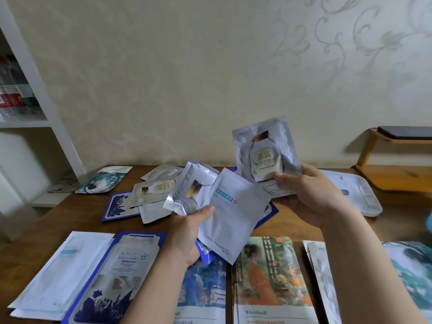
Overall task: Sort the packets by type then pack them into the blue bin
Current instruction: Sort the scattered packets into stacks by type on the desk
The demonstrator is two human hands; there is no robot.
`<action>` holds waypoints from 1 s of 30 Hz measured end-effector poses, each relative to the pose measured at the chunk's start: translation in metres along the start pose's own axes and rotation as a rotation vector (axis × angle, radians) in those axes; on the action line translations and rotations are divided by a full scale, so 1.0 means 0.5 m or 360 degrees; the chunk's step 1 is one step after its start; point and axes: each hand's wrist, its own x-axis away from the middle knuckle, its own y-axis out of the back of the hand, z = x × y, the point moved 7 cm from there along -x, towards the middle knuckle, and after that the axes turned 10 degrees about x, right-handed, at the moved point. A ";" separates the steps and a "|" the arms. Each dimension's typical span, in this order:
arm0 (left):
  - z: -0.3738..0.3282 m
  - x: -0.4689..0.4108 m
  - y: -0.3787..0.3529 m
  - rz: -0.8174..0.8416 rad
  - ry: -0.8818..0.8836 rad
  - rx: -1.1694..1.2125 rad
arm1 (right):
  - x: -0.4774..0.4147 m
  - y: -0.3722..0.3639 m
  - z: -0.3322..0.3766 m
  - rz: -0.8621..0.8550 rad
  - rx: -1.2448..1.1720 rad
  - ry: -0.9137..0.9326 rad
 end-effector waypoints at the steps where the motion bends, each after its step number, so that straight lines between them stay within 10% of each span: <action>1: 0.000 0.002 -0.002 -0.0002 -0.0014 -0.0019 | 0.013 0.003 -0.004 0.0003 0.0004 -0.0004; 7: 0.012 0.051 -0.054 0.0121 -0.0020 -0.0175 | 0.138 0.066 0.003 0.0050 -0.0049 -0.0036; 16: 0.072 0.156 -0.187 0.0391 0.0059 -0.0345 | 0.318 0.250 -0.014 -0.0671 0.0313 0.0063; 30: 0.057 0.176 -0.098 -0.0289 -0.0082 -0.0052 | 0.368 0.245 -0.154 -0.0825 0.0726 -0.0376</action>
